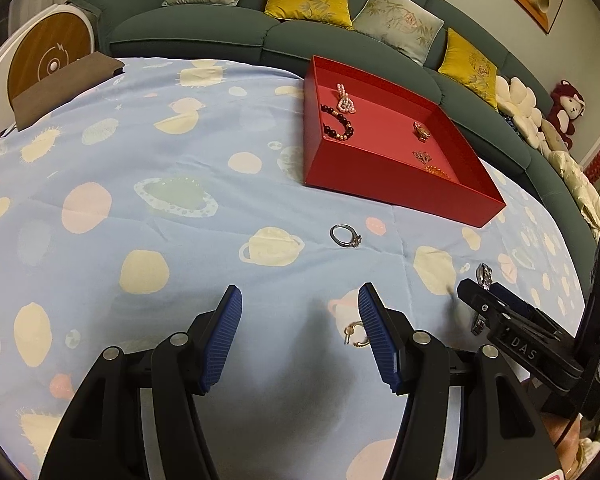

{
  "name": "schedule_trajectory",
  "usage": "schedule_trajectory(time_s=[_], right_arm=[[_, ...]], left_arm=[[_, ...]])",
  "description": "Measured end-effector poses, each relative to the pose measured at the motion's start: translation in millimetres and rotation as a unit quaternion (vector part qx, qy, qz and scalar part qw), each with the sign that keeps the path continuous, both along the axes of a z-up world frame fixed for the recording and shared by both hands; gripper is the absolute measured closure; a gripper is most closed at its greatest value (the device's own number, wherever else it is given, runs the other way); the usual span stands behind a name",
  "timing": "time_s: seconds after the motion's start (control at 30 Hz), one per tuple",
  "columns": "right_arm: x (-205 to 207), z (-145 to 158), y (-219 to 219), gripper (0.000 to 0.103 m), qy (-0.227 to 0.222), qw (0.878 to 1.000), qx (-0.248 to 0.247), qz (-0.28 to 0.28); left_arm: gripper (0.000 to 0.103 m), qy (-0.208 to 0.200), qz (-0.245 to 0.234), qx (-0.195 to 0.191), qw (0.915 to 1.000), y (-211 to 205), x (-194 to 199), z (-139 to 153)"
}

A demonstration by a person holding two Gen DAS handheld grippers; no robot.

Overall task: Organize jewelry
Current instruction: 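Lower the right gripper onto the silver wristwatch band and close it, then close the left gripper on the silver stone ring while the right gripper holds the watch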

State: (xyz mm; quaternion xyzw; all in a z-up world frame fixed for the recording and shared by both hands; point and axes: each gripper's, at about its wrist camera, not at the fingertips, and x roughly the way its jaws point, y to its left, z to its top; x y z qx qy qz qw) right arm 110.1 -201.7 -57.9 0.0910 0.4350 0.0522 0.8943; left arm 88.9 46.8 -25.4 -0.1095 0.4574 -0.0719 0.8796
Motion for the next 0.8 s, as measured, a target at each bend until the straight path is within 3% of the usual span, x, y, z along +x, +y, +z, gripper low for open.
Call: schedule_trajectory(time_s=[0.13,0.2,0.3,0.53,0.8], right_arm=[[8.2,-2.2,5.7,0.054,-0.011,0.999,-0.045,0.002],[9.7,-1.3,2.1,0.074,-0.012,0.999,-0.045,-0.002],[11.1,-1.3,-7.4,0.087,-0.01,0.999,-0.041,-0.008],[8.7,0.6,-17.3,0.094,-0.008,1.0,-0.023,-0.002],[13.4,1.9,-24.7,0.09,0.001,1.0,-0.004,0.004]], left_arm=[[0.045,0.003,0.0,0.0,1.0,-5.6,5.1,-1.4],[0.045,0.003,0.0,0.001,1.0,-7.7,6.6,-1.9],[0.045,0.007,0.0,0.002,1.0,-11.1,10.4,-4.9],[0.045,0.011,-0.002,0.01,0.9999,-24.6,22.7,-13.3],[0.045,0.012,0.001,0.016,0.9998,-37.6,33.9,-18.2]])
